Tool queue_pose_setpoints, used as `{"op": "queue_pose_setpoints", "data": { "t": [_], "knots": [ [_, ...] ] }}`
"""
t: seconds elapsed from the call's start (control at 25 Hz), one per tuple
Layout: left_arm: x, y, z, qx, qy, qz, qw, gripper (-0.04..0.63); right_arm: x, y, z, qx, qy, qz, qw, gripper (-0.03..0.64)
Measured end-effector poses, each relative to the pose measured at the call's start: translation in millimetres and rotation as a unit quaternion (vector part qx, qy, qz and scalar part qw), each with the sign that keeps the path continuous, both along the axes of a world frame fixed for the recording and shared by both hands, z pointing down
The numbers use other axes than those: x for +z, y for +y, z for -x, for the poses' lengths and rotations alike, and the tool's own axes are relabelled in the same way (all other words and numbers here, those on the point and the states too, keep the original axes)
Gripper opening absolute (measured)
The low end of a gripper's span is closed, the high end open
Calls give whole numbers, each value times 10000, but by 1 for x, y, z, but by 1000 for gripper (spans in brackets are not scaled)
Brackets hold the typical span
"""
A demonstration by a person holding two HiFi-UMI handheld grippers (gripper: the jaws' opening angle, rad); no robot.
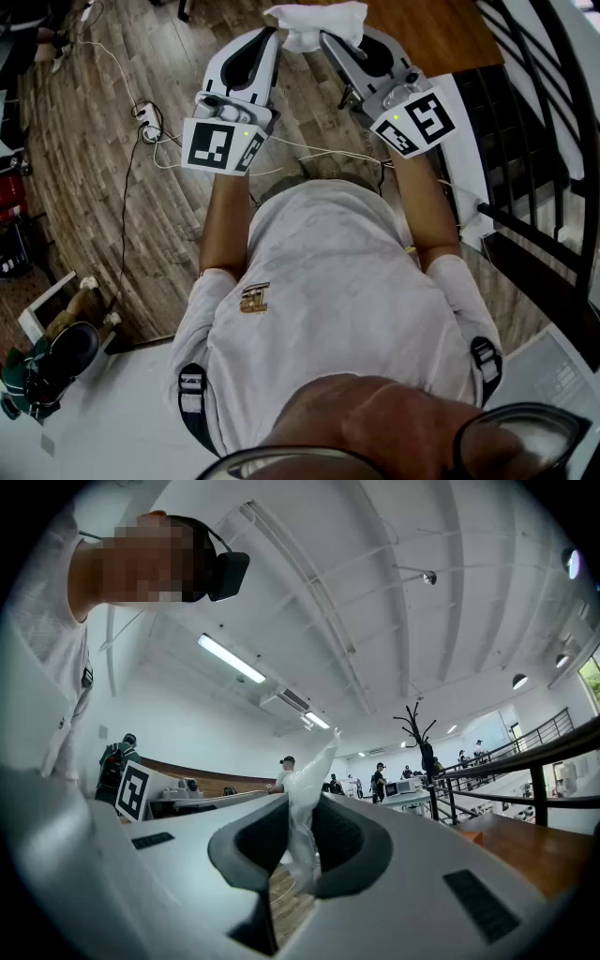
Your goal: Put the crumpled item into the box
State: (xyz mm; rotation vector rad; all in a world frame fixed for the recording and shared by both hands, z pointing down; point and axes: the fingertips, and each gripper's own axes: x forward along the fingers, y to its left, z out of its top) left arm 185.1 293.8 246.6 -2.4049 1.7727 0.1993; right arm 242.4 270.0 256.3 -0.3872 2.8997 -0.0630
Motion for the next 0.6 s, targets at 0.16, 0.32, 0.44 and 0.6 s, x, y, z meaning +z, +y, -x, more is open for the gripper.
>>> {"op": "queue_pose_setpoints", "data": {
  "t": [0.16,0.32,0.44,0.6],
  "knots": [
    [1,4,3,-3,33,-7,10000,20,1,5,3,18,26,-9,10000,67],
    [3,5,13,2,47,-15,10000,20,2,5,11,46,26,11,10000,67],
    [4,4,18,-6,55,-19,10000,20,1,1,13,49,-75,114,9999,67],
    [2,4,34,-13,89,-30,10000,20,-1,-4,25,90,-139,216,9996,67]
  ]
}}
